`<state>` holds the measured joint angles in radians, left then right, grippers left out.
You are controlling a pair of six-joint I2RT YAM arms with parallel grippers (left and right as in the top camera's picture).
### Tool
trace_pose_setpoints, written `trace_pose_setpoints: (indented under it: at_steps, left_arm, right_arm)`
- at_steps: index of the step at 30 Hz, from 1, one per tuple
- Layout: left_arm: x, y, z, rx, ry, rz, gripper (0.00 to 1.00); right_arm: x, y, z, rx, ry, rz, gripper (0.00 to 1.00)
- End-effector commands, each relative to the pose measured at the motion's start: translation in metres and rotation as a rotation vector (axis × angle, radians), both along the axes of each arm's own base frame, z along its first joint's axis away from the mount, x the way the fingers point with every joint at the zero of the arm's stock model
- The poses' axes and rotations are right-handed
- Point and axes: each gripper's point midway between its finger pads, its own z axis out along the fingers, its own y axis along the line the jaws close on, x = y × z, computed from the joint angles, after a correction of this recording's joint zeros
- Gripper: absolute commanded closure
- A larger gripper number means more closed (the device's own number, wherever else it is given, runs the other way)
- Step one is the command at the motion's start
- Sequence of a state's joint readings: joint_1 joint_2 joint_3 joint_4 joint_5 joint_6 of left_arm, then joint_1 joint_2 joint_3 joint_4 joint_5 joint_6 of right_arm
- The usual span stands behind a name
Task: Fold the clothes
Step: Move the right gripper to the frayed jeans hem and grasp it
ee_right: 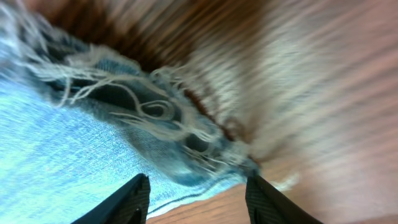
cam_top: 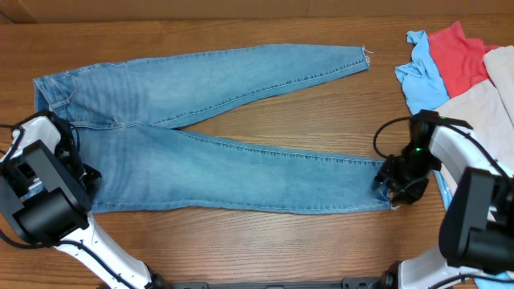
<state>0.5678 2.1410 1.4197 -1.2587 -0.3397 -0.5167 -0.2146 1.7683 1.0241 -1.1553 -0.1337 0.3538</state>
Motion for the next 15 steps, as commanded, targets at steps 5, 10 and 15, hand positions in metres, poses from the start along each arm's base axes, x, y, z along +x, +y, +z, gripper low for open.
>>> trace_pose_setpoints:
  at_steps: [5,10,15]
  left_arm:
    - [0.003,0.001,0.006,0.018,-0.021,-0.012,0.92]
    - [0.003,0.001,0.007,0.016,-0.02,-0.015,0.92]
    - [0.003,0.001,0.007,0.016,-0.02,-0.015,0.92]
  right_arm:
    - [-0.001,-0.015,0.01,-0.051,-0.059,-0.076,0.43]
    - [-0.01,-0.011,-0.008,-0.043,-0.058,-0.082,0.43]
    - [-0.01,-0.003,-0.015,-0.005,-0.077,-0.091,0.43]
